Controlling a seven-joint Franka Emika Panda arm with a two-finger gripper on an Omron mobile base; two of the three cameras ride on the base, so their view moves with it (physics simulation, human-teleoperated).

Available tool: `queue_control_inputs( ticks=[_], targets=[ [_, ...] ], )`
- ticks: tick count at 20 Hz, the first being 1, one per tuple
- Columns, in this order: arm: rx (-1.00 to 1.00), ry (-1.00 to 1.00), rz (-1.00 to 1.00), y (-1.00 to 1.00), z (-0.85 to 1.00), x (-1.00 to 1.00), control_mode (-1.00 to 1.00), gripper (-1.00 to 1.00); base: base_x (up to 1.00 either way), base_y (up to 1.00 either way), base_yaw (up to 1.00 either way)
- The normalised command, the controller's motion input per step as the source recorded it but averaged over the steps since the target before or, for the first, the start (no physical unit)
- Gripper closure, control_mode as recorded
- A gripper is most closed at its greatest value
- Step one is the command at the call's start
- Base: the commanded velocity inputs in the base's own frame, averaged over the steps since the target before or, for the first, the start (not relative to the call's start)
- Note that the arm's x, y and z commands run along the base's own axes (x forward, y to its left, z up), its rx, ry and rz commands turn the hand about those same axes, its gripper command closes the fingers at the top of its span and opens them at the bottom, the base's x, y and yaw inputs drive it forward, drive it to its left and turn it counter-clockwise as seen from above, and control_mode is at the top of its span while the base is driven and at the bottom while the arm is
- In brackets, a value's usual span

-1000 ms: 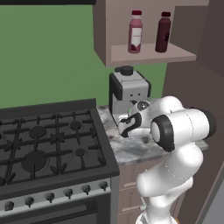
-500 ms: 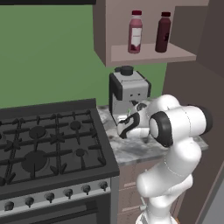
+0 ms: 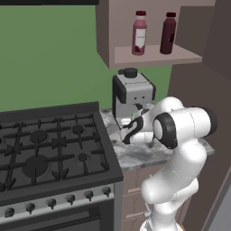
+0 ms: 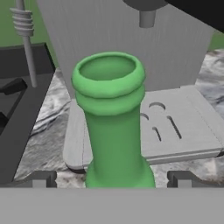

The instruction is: Sort all alcoholic drinks to one cabinet, and non-alcoholic drinks to the other.

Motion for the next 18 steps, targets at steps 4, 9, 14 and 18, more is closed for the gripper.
queue_control_inputs(
  ticks=[4, 9, 14, 18],
  targets=[
    [0.00, 0.00, 0.00, -0.03, -0.15, 0.27, -1.00, -1.00, 0.00, 0.00, 0.00],
    [0.00, 0.00, 0.00, -0.02, -0.15, 0.32, -1.00, -1.00, 0.00, 0.00, 0.00],
    [0.00, 0.00, 0.00, -0.01, -0.14, 0.31, -1.00, -1.00, 0.00, 0.00, 0.00],
    [0.00, 0.01, 0.00, -0.01, -0.13, 0.23, -1.00, -1.00, 0.00, 0.00, 0.00]
  ],
)
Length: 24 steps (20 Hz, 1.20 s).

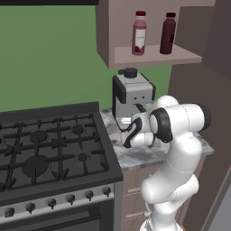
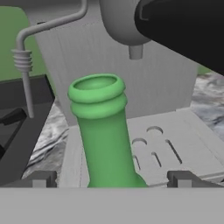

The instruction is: Sort all alcoholic drinks to one cabinet, and non-alcoholic drinks to the other.

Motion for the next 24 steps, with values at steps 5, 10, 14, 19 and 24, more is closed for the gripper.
queue_control_inputs(
  ticks=[5, 10, 14, 19, 24],
  targets=[
    [0.00, 0.08, 0.00, 0.00, -0.13, 0.17, -1.00, 1.00, 0.00, 0.00, 0.00],
    [0.00, 0.13, 0.00, 0.00, -0.07, 0.08, -1.00, 1.00, 0.00, 0.00, 0.00],
    [0.00, 0.04, 0.00, 0.00, -0.01, 0.02, -1.00, 1.00, 0.00, 0.00, 0.00],
    [0.00, 0.00, 0.00, 0.00, -0.02, 0.01, -1.00, 1.00, 0.00, 0.00, 0.00],
    [0.00, 0.00, 0.01, 0.00, -0.11, -0.11, -1.00, 1.00, 0.00, 0.00, 0.00]
  ],
)
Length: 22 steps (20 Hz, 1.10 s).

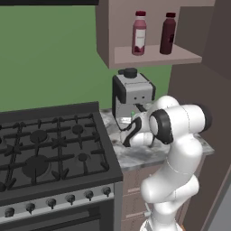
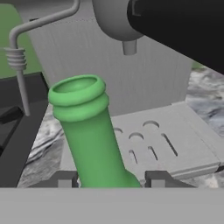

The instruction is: Sort all alcoholic drinks to one cabinet, and non-alcoholic drinks to the other.

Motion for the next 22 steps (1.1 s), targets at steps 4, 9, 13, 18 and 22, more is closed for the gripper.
queue_control_inputs(
  ticks=[4, 9, 13, 18, 22],
  targets=[
    [-0.01, 0.00, 0.05, 0.04, -0.19, -0.29, -1.00, 1.00, 0.00, 0.00, 0.00],
    [-0.01, -0.01, 0.06, 0.02, -0.18, -0.35, -1.00, 1.00, 0.00, 0.00, 0.00],
    [0.00, -0.01, 0.03, 0.00, 0.00, -0.39, -1.00, 1.00, 0.00, 0.00, 0.00],
    [0.00, 0.00, 0.00, -0.03, 0.03, -0.42, -1.00, 1.00, 0.00, 0.00, 0.00],
    [0.00, 0.00, 0.00, -0.07, 0.15, -0.40, -1.00, 1.00, 0.00, 0.00, 0.00]
  ],
)
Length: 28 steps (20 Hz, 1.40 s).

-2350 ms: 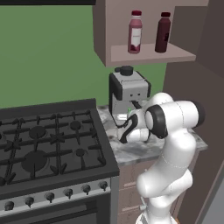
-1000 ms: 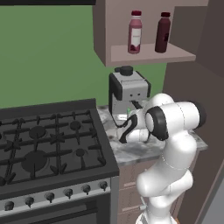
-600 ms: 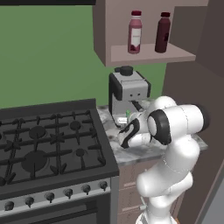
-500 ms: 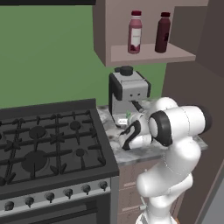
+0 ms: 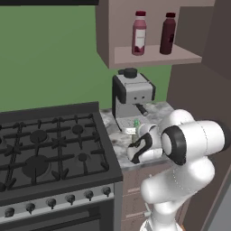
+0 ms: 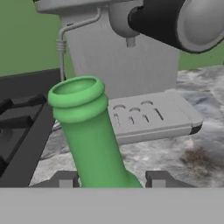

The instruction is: Sort all alcoholic drinks to one cabinet, and non-alcoholic drinks to the other.

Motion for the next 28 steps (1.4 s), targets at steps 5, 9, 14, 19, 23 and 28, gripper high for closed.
queue_control_inputs(
  ticks=[5, 9, 14, 19, 23, 28],
  targets=[
    [0.00, 0.00, 0.00, -0.07, 0.27, -0.37, -1.00, 1.00, 0.00, 0.00, 0.00],
    [0.00, 0.00, -0.01, -0.06, 0.38, -0.32, -1.00, 1.00, 0.00, 0.00, 0.00],
    [0.00, 0.04, -0.01, -0.05, 0.32, -0.32, -1.00, 1.00, 0.00, 0.00, 0.00],
    [0.00, 0.04, -0.01, -0.04, 0.23, -0.35, -1.00, 1.00, 0.00, 0.00, 0.00],
    [0.00, 0.00, -0.01, 0.00, 0.20, -0.32, -1.00, 1.00, 0.00, 0.00, 0.00],
    [0.00, 0.00, 0.00, 0.00, 0.20, -0.30, -1.00, 1.00, 0.00, 0.00, 0.00]
  ],
)
